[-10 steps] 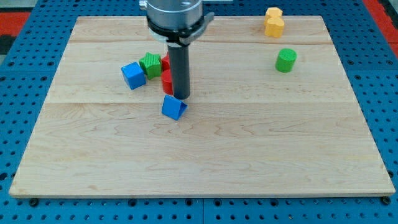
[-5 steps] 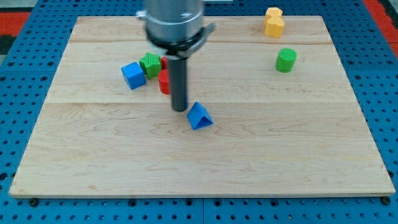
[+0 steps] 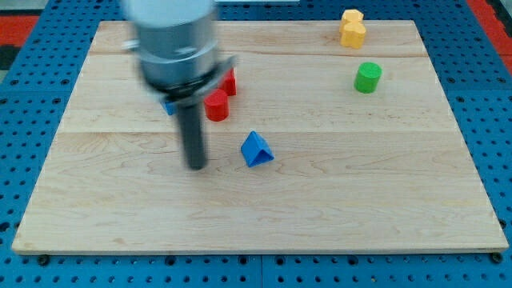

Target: Push the blue triangle to the bottom side

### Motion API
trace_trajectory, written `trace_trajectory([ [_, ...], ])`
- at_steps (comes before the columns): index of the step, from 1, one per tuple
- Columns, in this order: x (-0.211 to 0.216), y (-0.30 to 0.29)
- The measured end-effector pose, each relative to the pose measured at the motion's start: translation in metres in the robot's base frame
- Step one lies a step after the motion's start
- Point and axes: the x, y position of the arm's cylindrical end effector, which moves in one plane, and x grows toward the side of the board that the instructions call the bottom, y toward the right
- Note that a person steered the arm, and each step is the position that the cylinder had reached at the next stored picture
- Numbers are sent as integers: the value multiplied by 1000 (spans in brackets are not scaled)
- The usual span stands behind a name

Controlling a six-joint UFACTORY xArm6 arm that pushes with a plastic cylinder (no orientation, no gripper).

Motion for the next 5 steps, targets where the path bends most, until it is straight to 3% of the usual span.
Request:
trace_trajectory([
  [1,0,-104],
  [2,-78,-118],
  [3,-147,-88],
  [4,-186,-31],
  [5,-189,14],
])
